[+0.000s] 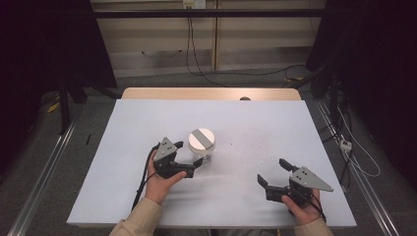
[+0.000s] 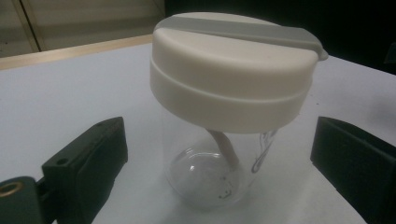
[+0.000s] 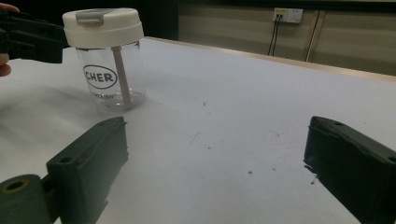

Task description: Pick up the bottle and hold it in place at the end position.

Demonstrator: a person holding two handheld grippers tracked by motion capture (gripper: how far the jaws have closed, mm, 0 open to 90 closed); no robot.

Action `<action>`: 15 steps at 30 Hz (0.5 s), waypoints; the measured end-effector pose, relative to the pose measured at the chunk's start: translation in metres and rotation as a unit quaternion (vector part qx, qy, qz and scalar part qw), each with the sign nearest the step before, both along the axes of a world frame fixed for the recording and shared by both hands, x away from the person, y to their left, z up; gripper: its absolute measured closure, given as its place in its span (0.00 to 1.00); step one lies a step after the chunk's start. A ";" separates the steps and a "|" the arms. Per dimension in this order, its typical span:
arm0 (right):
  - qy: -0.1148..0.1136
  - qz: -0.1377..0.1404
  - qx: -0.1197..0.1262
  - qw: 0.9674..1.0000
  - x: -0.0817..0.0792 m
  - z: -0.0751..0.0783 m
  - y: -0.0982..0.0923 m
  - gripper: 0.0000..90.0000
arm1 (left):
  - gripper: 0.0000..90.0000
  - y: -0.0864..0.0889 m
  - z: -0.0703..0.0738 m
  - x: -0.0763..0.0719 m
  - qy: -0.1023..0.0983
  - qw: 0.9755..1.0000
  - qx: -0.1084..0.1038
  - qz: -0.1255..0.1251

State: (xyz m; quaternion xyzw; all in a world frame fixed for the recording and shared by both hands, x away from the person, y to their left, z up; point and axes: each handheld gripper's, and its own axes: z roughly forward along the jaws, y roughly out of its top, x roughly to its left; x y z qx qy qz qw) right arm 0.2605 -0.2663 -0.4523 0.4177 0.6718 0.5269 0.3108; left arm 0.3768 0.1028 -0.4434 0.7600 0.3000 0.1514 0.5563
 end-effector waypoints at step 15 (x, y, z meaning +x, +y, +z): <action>0.000 0.002 0.000 1.000 0.000 0.000 0.000 0.06 | 0.04 -0.021 -0.007 0.010 0.008 1.000 0.017 -0.008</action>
